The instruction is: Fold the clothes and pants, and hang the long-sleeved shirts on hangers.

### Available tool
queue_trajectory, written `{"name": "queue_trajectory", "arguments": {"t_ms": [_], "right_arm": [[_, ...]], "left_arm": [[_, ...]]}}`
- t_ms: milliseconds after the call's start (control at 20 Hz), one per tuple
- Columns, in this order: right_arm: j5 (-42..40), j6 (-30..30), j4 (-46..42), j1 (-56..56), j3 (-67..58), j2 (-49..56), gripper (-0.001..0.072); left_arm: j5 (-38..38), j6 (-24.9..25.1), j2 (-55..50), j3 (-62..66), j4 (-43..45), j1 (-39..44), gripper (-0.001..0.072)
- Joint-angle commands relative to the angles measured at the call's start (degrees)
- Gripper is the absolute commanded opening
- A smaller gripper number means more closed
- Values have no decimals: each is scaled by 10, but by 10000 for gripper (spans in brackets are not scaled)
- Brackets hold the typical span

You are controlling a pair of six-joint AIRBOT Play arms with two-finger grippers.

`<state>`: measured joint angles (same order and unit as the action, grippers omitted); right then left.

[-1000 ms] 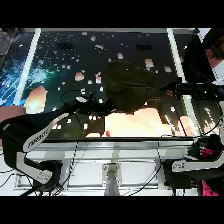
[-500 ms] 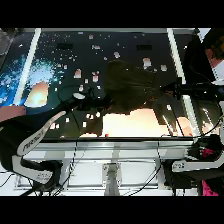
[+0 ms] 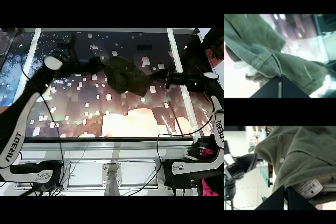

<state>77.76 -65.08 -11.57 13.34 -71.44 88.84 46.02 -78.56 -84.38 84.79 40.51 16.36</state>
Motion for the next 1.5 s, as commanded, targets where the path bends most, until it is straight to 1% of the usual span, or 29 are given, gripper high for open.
{"name": "queue_trajectory", "arguments": {"t_ms": [0,100,200,250,350,500,550,600,650,800,900,950,1000,1050,1100,1200,1250,1300,1350,1400,1450], "right_arm": [[-38,0,24,-56,-68,0,19],[-60,0,18,-83,-107,0,19],[-99,0,-7,-104,-141,0,19],[-123,0,-27,-113,-155,0,19],[-176,0,-70,-128,-173,0,19],[-205,-7,-104,-146,-176,0,19],[-203,-20,-130,-148,-176,0,18],[-206,-41,-159,-148,-176,0,17],[-221,-68,-174,-144,-182,0,16],[-286,-58,-172,-141,-257,0,15],[-326,-58,-175,-147,-315,0,15],[-334,-58,-182,-153,-334,0,15],[-335,-58,-192,-162,-346,0,15],[-345,-58,-195,-174,-347,0,15],[-370,-57,-197,-191,-347,2,15],[-462,-50,-204,-227,-347,5,16],[-511,-26,-203,-243,-347,6,16],[-541,-5,-204,-254,-347,6,16],[-553,5,-204,-259,-347,6,17],[-546,5,-206,-259,-347,6,16],[-525,4,-214,-254,-347,6,16]], "left_arm": [[58,-76,5,97,232,-12,14],[61,-112,5,135,319,-12,14],[57,-115,5,171,367,-12,13],[56,-115,5,186,381,-14,13],[54,-115,5,207,384,-18,14],[35,-114,3,212,383,-18,14],[42,-107,0,212,374,-17,13],[55,-77,-5,212,351,-17,13],[52,-44,-7,212,332,-17,13],[-25,-37,-6,250,289,-22,13],[-72,-37,-6,288,288,-22,13],[-89,-36,-7,299,288,-21,13],[-113,-28,-7,301,288,-17,13],[-141,-10,-8,301,288,-14,13],[-166,3,-11,301,288,-11,13],[-217,26,-15,302,288,-7,13],[-234,30,-17,302,288,-7,13],[-233,30,-17,302,288,-7,13],[-221,31,-18,302,288,-7,13],[-195,34,-19,302,289,-8,13],[-153,51,-20,301,289,-9,14]]}}
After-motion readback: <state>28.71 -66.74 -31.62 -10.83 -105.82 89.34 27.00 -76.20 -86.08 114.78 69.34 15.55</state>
